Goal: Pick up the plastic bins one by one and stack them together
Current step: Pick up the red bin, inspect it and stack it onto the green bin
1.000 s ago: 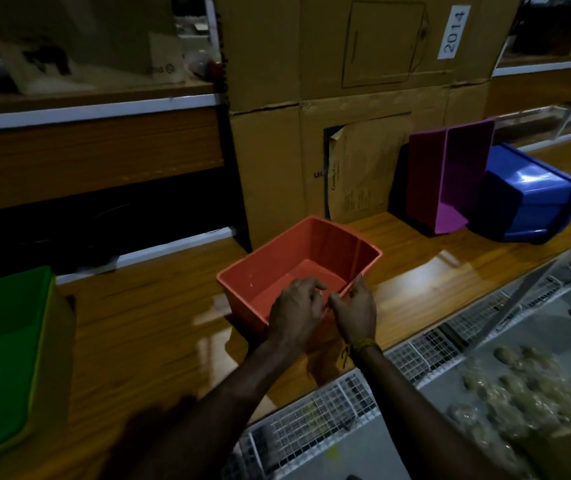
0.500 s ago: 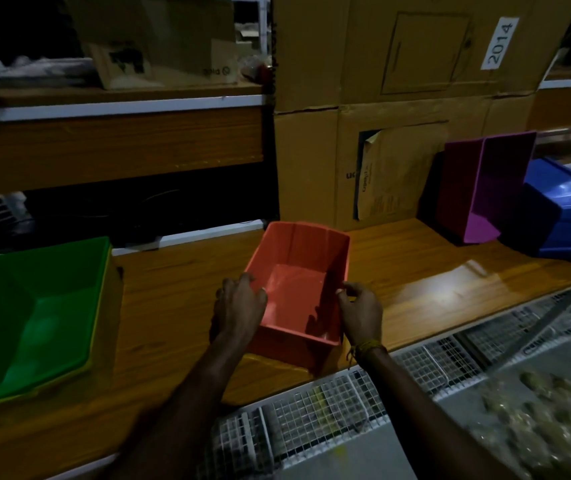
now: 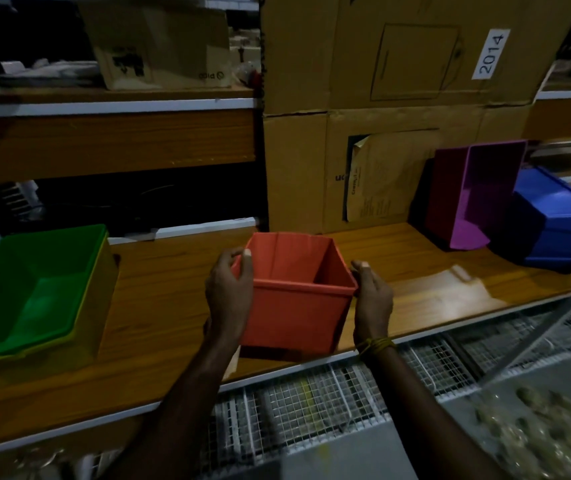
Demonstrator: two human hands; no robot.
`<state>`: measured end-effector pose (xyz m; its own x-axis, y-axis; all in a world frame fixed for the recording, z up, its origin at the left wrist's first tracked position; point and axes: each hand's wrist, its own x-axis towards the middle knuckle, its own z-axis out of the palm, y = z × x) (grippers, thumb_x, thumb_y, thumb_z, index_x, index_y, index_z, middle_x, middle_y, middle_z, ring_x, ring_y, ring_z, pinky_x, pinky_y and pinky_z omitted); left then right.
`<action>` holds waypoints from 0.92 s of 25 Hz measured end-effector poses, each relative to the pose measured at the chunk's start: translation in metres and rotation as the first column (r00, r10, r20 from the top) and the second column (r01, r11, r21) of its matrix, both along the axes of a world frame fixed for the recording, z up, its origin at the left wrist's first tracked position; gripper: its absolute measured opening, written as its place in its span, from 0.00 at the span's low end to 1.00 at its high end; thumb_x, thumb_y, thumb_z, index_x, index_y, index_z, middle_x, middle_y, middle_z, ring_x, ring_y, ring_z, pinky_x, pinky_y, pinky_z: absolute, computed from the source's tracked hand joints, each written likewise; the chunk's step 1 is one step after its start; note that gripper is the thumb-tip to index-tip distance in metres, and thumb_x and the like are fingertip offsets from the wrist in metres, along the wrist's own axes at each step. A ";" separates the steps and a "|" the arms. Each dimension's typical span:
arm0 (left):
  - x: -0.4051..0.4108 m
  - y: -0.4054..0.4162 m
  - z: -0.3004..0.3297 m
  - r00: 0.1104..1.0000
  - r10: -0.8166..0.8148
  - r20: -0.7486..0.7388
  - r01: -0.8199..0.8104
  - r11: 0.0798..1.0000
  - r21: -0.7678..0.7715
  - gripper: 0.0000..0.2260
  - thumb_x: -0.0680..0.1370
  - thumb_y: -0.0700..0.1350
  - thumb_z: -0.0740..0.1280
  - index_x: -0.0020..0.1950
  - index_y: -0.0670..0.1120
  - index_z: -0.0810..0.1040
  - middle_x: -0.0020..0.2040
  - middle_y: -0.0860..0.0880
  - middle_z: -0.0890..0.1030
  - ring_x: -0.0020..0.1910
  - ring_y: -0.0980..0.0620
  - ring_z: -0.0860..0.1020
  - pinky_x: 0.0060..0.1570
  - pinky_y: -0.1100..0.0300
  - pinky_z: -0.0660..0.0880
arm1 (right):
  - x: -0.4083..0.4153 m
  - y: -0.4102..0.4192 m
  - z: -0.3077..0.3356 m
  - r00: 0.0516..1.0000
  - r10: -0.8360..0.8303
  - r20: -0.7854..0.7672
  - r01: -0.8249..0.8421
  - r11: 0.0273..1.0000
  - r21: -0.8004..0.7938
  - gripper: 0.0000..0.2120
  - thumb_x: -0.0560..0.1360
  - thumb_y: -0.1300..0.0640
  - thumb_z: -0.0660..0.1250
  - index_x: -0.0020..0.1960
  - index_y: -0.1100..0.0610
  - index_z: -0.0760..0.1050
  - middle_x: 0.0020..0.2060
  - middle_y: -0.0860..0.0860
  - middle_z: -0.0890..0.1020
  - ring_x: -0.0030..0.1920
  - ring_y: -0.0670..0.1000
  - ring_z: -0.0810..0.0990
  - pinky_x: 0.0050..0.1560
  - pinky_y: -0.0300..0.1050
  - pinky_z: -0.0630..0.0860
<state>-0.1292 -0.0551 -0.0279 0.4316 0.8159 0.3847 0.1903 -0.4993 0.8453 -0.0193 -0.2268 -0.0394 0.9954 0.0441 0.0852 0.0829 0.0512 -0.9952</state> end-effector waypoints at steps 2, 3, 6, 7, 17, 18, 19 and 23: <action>-0.003 -0.018 0.008 0.993 0.008 0.119 -0.010 1.000 0.012 0.15 0.83 0.55 0.57 0.63 0.49 0.74 0.44 0.49 0.81 0.33 0.56 0.78 0.27 0.61 0.74 | 0.004 -0.011 0.009 0.999 0.039 -0.028 -0.035 0.993 0.111 0.14 0.81 0.43 0.58 0.48 0.44 0.82 0.47 0.47 0.86 0.52 0.51 0.83 0.54 0.51 0.79; -0.004 -0.024 0.011 0.986 0.021 0.167 -0.023 1.000 0.013 0.15 0.83 0.55 0.57 0.64 0.48 0.74 0.42 0.49 0.80 0.32 0.55 0.78 0.27 0.61 0.74 | 0.007 -0.015 0.010 0.997 0.061 -0.037 -0.054 0.987 0.152 0.16 0.81 0.42 0.57 0.53 0.46 0.82 0.51 0.49 0.85 0.55 0.51 0.83 0.56 0.51 0.79; -0.008 -0.040 0.014 0.966 0.076 0.248 -0.091 0.995 0.049 0.19 0.83 0.56 0.54 0.64 0.46 0.75 0.38 0.50 0.78 0.30 0.58 0.73 0.26 0.69 0.66 | 0.012 -0.026 0.011 0.993 0.105 -0.061 -0.089 0.973 0.215 0.19 0.82 0.43 0.56 0.59 0.51 0.81 0.57 0.53 0.84 0.57 0.52 0.82 0.54 0.48 0.78; -0.010 -0.046 0.016 0.963 0.082 0.258 -0.099 0.993 0.056 0.20 0.83 0.56 0.54 0.64 0.46 0.75 0.37 0.49 0.77 0.29 0.57 0.72 0.26 0.68 0.65 | 0.014 -0.028 0.011 0.991 0.115 -0.070 -0.096 0.969 0.227 0.18 0.83 0.44 0.55 0.58 0.50 0.81 0.57 0.54 0.84 0.57 0.52 0.81 0.53 0.47 0.77; -0.032 -0.041 -0.019 0.971 0.233 -0.045 -0.235 0.971 -0.035 0.23 0.79 0.64 0.54 0.54 0.49 0.80 0.44 0.44 0.82 0.47 0.41 0.79 0.36 0.58 0.68 | 0.009 -0.031 -0.028 0.960 0.265 -0.093 -0.254 0.960 0.115 0.15 0.81 0.59 0.60 0.65 0.56 0.78 0.61 0.54 0.82 0.61 0.54 0.80 0.62 0.56 0.79; -0.034 -0.040 -0.022 0.966 0.237 -0.099 -0.244 0.968 -0.059 0.21 0.79 0.63 0.57 0.56 0.50 0.80 0.48 0.44 0.82 0.49 0.42 0.79 0.36 0.59 0.69 | 0.008 -0.029 -0.036 0.955 0.280 -0.101 -0.273 0.959 0.079 0.15 0.81 0.59 0.61 0.65 0.54 0.78 0.61 0.53 0.82 0.61 0.53 0.80 0.62 0.57 0.78; -0.037 -0.039 -0.026 0.959 0.238 -0.151 -0.251 0.965 -0.075 0.19 0.79 0.61 0.59 0.57 0.51 0.80 0.51 0.44 0.82 0.51 0.42 0.79 0.36 0.59 0.69 | 0.007 -0.027 -0.045 0.948 0.303 -0.102 -0.299 0.953 0.052 0.16 0.80 0.61 0.61 0.65 0.53 0.78 0.61 0.52 0.82 0.61 0.53 0.80 0.62 0.58 0.78; -0.047 -0.028 -0.040 0.920 0.221 -0.324 -0.245 0.969 -0.033 0.12 0.76 0.57 0.67 0.54 0.54 0.82 0.57 0.43 0.82 0.56 0.39 0.78 0.52 0.52 0.74 | -0.004 -0.016 -0.074 0.918 0.390 -0.064 -0.395 0.914 -0.090 0.19 0.75 0.65 0.62 0.59 0.49 0.82 0.57 0.49 0.85 0.55 0.51 0.84 0.55 0.59 0.82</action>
